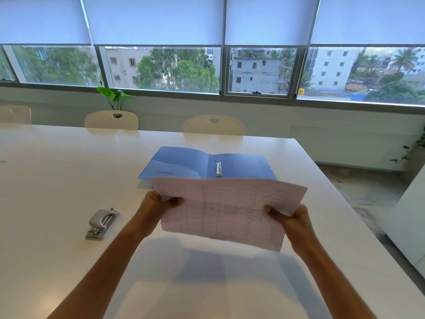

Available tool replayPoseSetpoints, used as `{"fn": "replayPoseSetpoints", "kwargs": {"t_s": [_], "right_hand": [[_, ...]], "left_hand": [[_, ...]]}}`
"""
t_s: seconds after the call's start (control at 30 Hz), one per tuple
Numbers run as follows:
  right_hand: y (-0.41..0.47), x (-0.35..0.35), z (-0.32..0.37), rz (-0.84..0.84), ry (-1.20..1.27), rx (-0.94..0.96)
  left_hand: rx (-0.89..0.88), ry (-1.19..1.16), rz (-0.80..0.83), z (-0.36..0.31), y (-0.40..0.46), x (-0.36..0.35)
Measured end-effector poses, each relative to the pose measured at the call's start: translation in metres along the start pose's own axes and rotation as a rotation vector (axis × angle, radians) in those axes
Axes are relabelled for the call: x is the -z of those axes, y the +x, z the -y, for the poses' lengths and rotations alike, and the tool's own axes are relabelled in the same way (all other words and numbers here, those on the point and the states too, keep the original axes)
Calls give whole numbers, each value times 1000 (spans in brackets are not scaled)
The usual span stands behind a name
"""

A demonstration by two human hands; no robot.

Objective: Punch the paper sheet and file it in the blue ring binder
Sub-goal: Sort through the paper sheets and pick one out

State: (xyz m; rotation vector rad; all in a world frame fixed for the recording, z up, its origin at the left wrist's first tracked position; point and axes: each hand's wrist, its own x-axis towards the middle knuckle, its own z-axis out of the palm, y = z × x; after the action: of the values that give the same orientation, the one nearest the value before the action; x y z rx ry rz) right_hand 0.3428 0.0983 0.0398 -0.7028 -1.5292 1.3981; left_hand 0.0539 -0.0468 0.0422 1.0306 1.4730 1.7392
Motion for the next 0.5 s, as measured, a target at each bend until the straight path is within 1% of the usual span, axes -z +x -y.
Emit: {"fn": "replayPoseSetpoints", "kwargs": {"t_s": [0.07, 0.1, 0.2, 0.27, 0.33, 0.43, 0.5], "right_hand": [[-1, 0, -2, -53, 2, 5], [-1, -1, -6, -76, -3, 7], [-7, -4, -15, -104, -50, -30], [-10, -4, -23, -95, -68, -69], [-13, -4, -25, -83, -81, -68], [-12, -2, -23, -38, -122, -52], [-11, -2, -25, -7, -163, -81]], "left_hand": [[-55, 1, -39, 2, -2, -4], [-54, 8, -53, 5, -4, -6], [14, 27, -69, 22, -8, -9], [59, 20, -94, 36, -12, -10], [68, 0, -131, 44, -16, -8], [32, 59, -98, 46, -15, -5], [68, 71, -97, 49, -13, -4]]}}
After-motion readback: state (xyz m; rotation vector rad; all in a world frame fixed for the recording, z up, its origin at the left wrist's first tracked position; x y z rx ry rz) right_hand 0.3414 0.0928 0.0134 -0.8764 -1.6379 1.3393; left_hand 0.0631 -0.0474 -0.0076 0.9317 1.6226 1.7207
